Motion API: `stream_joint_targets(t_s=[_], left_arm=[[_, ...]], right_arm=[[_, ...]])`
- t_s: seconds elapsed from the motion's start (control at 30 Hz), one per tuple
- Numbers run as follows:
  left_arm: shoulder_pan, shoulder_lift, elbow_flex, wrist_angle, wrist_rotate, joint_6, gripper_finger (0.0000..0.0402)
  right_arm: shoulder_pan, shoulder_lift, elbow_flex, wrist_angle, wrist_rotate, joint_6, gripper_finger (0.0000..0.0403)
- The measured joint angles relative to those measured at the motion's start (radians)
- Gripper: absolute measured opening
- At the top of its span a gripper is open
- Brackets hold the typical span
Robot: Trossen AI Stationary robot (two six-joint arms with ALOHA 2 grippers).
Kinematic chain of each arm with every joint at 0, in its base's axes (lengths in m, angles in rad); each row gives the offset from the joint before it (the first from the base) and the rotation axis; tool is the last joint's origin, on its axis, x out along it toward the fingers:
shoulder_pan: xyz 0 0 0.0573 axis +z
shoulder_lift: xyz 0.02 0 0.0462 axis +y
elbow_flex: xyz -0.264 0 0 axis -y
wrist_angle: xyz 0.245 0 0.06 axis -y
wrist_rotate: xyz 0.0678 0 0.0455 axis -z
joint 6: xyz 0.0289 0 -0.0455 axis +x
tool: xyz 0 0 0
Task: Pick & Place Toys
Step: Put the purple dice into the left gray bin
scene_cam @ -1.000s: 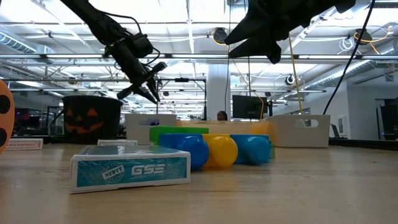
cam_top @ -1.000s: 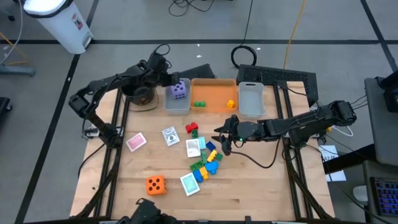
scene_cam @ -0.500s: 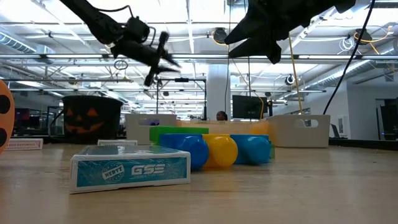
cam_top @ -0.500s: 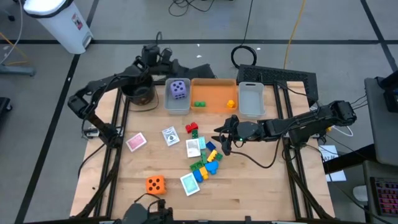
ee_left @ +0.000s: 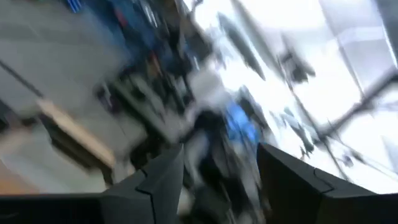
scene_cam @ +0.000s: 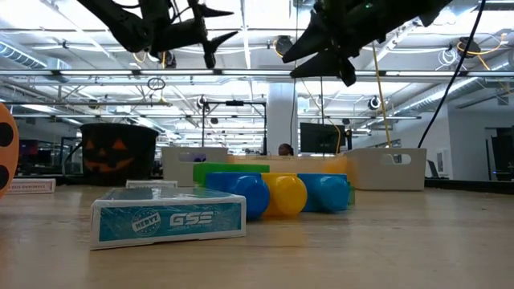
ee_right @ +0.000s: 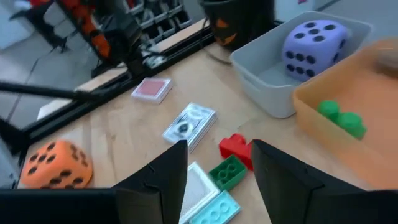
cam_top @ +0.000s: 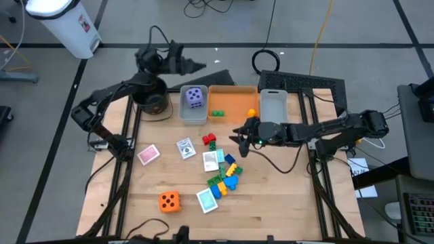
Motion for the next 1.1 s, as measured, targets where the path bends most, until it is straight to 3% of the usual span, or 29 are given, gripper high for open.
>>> stream_joint_targets(t_s=[0.07,0.17,0.37,0.57,0.73,0.97,1.1], left_arm=[[-0.005,-0.015,0.000,-0.100,0.070,0.060,0.0204],[-0.011,-0.036,0.000,-0.356,0.068,0.233,0.0186],[-0.021,-0.063,-0.001,-0.838,-0.149,0.679,0.0141],[-0.046,-0.063,-0.001,-1.193,-0.352,0.990,0.0112],[-0.079,-0.063,-0.001,-1.316,-0.552,1.101,0.0107],[-0.128,-0.040,-0.001,-1.329,-0.665,1.157,0.0106],[-0.144,-0.006,-0.001,-1.330,-0.700,1.163,0.0106]], right_arm=[[-0.014,0.000,0.000,0.011,0.000,0.005,0.0166],[-0.033,0.000,0.000,0.037,0.000,-0.002,0.0166],[-0.082,0.000,0.000,0.059,0.001,0.003,0.0167],[-0.112,0.004,0.000,0.088,0.010,0.024,0.0166],[-0.121,0.012,0.000,0.089,0.053,0.024,0.0167],[-0.141,0.035,0.000,0.076,0.049,-0.021,0.0166],[-0.162,0.046,-0.002,0.053,-0.026,-0.036,0.0166]])
